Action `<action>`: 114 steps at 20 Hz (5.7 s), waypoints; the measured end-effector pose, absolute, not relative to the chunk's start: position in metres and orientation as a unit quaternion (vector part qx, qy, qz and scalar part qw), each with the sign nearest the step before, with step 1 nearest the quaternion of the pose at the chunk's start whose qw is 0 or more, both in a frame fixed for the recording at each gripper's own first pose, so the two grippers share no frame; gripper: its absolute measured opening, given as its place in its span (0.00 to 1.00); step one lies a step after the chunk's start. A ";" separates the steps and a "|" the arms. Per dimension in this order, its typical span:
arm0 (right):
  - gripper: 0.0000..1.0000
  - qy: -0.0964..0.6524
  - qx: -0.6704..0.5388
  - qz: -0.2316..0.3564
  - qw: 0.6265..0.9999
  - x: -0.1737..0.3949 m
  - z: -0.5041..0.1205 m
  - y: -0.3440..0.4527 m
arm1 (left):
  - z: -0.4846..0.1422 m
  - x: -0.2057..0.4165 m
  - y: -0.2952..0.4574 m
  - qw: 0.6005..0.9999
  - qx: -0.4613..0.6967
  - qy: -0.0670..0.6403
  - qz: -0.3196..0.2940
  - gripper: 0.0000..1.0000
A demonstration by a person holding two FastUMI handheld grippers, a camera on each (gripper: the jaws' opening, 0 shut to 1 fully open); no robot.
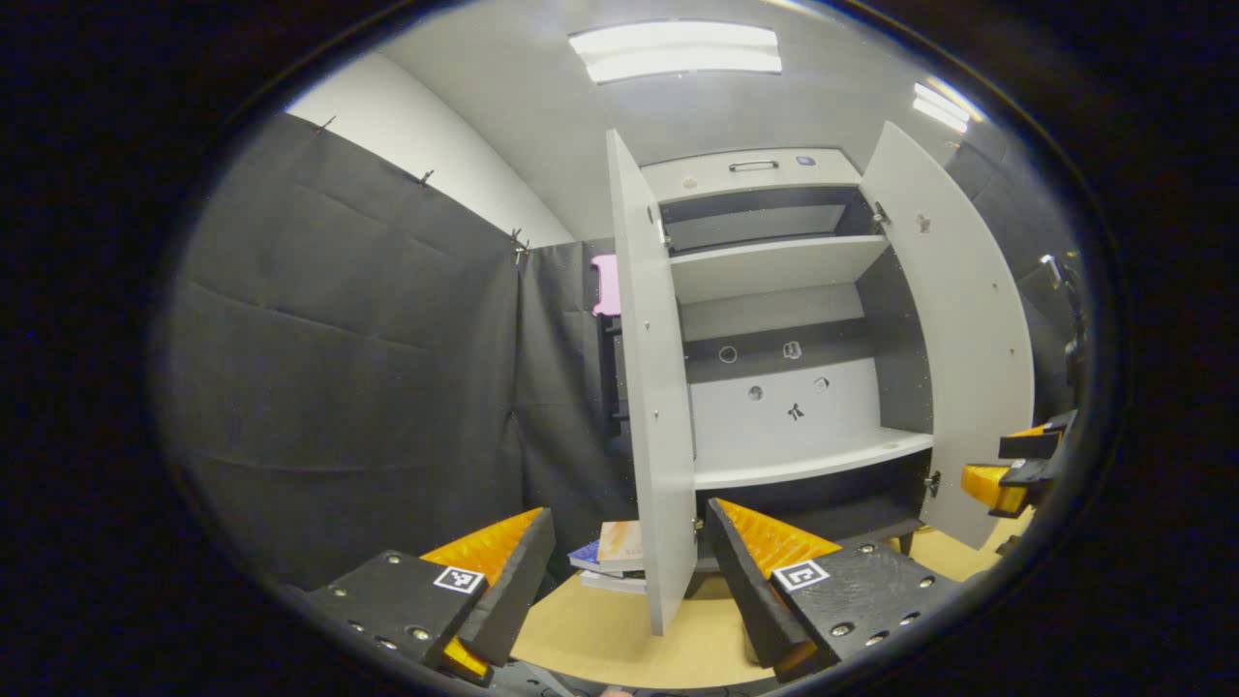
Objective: Grab one shoe with the right hand and put it into the shoe cabinet, grab the other shoe with the left hand and put it into the shoe cabinet; then close the right door with the right hand and the left door with the left hand.
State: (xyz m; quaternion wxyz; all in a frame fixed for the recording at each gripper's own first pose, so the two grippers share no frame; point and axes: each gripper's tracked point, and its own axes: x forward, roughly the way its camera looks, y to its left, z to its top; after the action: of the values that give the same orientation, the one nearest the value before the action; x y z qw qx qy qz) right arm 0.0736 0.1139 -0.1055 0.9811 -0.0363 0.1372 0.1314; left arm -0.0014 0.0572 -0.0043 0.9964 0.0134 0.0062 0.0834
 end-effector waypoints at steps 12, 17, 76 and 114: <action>0.99 0.308 -0.057 0.186 0.931 0.111 -0.268 0.159 | -0.027 0.010 0.093 0.987 0.026 0.039 0.153 0.99; 0.99 0.363 -0.054 0.187 0.911 0.106 -0.314 0.161 | -0.028 0.010 0.097 0.985 0.041 0.046 0.163 0.99; 0.01 0.243 0.063 0.217 0.943 0.221 -0.084 0.187 | -0.018 0.030 0.040 0.996 0.011 0.015 0.085 0.99; 0.92 0.068 -0.004 0.155 0.986 0.254 0.002 0.161 | -0.125 0.069 -0.034 0.989 -0.026 0.134 -0.052 0.99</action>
State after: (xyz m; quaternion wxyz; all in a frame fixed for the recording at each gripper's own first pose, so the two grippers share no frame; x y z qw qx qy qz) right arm 0.2544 0.1611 0.0018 0.9856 -0.0036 0.0679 0.1551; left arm 0.0689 -0.0345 -0.1255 0.9893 -0.0265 0.1341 -0.0519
